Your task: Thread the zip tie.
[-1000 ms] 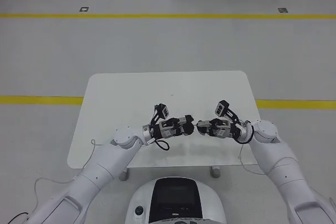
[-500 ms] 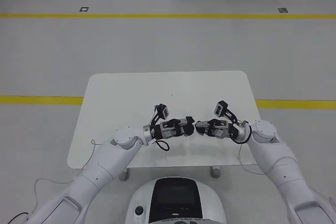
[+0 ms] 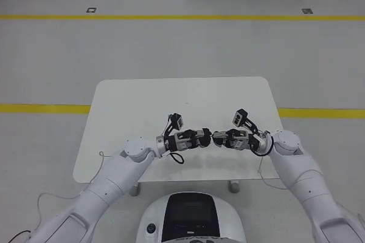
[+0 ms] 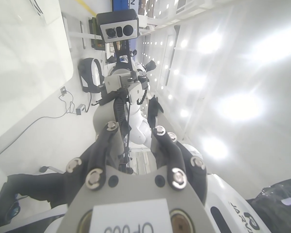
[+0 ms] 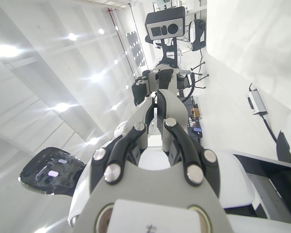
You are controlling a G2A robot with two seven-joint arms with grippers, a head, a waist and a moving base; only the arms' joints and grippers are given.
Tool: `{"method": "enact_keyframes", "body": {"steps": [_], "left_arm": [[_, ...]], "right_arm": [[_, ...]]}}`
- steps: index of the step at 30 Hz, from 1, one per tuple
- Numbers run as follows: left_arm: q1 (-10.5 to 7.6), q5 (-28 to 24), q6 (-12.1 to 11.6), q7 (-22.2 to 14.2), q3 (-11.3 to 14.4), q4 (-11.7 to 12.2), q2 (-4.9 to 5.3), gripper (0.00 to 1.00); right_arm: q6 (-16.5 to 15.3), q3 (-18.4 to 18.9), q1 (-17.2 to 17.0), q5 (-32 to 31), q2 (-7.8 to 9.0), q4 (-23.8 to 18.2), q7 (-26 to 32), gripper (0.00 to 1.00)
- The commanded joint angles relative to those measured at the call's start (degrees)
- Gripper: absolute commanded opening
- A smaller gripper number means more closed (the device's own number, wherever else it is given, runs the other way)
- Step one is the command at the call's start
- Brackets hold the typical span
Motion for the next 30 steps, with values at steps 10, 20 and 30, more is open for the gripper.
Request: {"method": "enact_keyframes", "body": {"steps": [10,20,30], "left_arm": [[-0.13,0.28,0.39,0.01,0.12,0.47,-0.09,0.12],[-0.09,0.55,0.71,-0.12,0.17,0.56,-0.12,0.09],[-0.21,0.67,0.97,-0.54,0.51,0.64,-0.24,0.00]], "right_arm": [[0.05,-0.57,0.34,-0.15,0.00,-0.01,-0.26,0.00],[-0.28,-1.28,0.49,0.01,-0.08,0.21,-0.09,0.00],[-0.73,-1.39,0.47,0.24,-0.02,0.40,0.01,0.00]]}}
